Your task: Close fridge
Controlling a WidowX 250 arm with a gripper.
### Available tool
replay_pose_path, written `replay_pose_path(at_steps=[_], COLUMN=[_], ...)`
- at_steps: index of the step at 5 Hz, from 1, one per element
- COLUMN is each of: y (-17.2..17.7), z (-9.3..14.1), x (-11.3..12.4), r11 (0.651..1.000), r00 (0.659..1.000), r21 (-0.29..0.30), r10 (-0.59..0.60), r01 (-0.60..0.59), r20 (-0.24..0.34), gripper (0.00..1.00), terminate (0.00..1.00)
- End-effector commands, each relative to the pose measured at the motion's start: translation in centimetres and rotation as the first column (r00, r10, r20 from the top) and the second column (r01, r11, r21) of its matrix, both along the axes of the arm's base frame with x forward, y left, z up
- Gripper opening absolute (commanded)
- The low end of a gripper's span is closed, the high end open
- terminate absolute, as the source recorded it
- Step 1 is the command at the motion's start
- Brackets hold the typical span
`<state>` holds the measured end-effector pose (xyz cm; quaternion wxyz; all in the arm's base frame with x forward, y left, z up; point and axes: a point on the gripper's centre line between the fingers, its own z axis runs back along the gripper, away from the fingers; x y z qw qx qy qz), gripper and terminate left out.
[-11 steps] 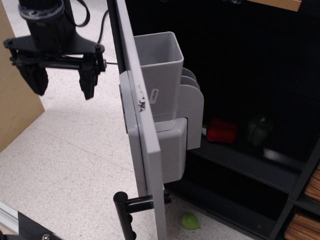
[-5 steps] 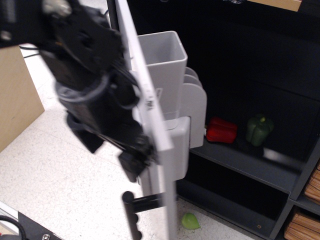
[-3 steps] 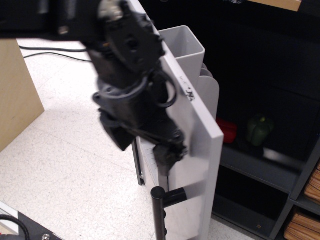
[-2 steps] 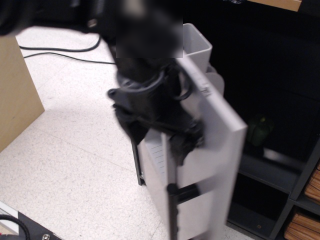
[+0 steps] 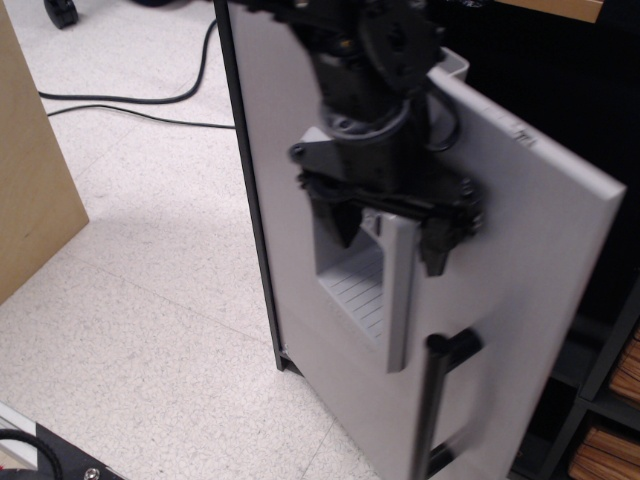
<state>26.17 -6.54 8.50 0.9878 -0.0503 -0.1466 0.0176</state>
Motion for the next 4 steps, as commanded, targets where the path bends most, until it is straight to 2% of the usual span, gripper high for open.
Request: replay_pose_path(at_steps=[1, 2, 4], y=[-0.4, -0.6, -0.8], z=[0.8, 0.5, 0.2], x=[3.9, 5.3, 8.0], r11=[0.999, 0.998, 0.994], r00=[0.991, 0.976, 0.963], r21=[-0.006, 0.008, 0.005], r10=[0.049, 0.065, 0.109], r01=[-0.049, -0.068, -0.113], r20=[0.124, 0.207, 0.245], gripper=[1.0, 1.0, 1.0], terminate=[0.0, 0.0, 0.0])
